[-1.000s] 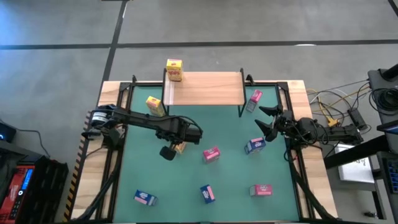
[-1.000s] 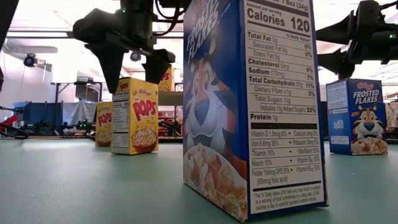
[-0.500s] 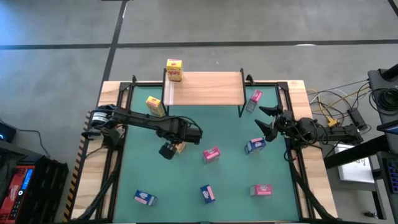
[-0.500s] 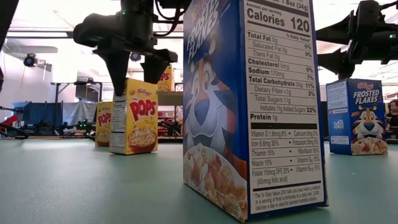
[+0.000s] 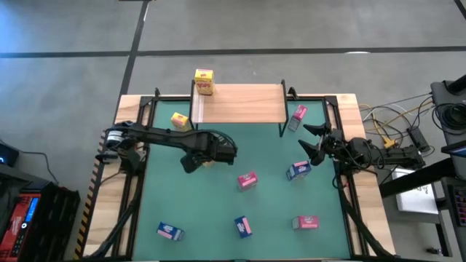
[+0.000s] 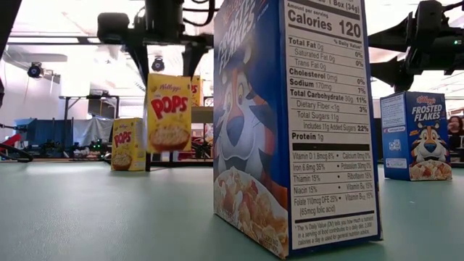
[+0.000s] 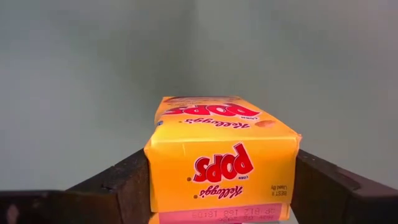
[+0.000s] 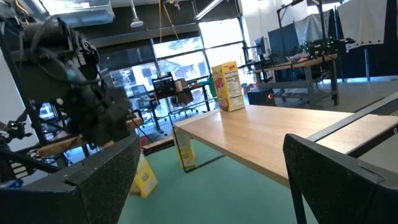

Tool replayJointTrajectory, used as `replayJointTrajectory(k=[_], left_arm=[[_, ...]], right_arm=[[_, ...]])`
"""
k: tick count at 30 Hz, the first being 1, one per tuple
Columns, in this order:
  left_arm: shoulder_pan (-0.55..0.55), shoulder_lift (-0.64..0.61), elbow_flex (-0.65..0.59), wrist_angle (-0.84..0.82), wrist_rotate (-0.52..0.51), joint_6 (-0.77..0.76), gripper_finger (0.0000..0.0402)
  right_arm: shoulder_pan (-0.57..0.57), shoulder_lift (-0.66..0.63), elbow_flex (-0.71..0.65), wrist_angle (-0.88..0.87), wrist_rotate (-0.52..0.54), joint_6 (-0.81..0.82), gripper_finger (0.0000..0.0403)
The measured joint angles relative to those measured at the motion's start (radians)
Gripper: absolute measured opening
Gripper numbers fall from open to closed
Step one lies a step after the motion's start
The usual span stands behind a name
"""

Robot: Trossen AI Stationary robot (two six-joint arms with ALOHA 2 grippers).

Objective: Stack cereal on shelf
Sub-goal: Put the bottom yellow cereal box on the shelf

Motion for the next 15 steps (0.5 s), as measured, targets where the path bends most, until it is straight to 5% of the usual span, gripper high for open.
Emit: replayJointTrajectory(k=[15], left_arm=[[0.116,-0.002,0.256,-0.182,-0.105,0.454,0.0278]], right_arm=[[0.0,0.0,0.0,0.0,0.0,0.0,0.0384]])
